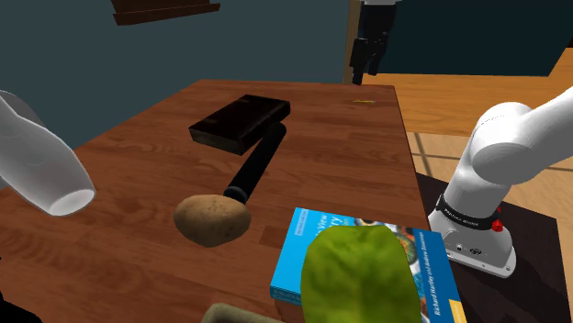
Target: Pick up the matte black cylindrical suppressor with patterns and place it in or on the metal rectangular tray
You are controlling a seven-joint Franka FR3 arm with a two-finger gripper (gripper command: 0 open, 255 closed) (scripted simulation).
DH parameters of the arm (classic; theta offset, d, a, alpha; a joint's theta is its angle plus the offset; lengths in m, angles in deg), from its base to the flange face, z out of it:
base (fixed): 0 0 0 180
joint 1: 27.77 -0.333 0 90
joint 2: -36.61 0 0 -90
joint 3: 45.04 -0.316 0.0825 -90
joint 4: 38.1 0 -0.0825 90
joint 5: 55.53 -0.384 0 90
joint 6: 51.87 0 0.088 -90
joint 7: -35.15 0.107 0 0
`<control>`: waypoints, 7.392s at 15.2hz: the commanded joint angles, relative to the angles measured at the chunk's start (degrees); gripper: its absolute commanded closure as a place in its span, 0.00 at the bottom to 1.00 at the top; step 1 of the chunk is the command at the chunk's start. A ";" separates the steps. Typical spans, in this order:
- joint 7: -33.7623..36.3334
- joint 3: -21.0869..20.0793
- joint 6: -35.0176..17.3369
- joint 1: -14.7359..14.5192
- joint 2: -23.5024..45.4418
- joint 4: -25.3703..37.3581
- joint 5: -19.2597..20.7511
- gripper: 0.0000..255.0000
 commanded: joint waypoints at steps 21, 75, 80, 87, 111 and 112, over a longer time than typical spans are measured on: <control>66.47 -33.92 -12.57 9.36 28.64 14.93 -8.96 0.00; 84.89 -39.33 -2.88 11.51 41.60 35.21 -2.14 1.00; 83.04 -38.17 -1.71 12.89 47.59 40.85 1.89 1.00; 80.16 -35.80 1.96 13.15 59.73 54.12 9.32 1.00; 77.01 -32.80 -2.78 13.01 71.22 59.30 15.25 1.00; 77.01 -32.80 -2.78 13.01 71.22 59.30 15.25 1.00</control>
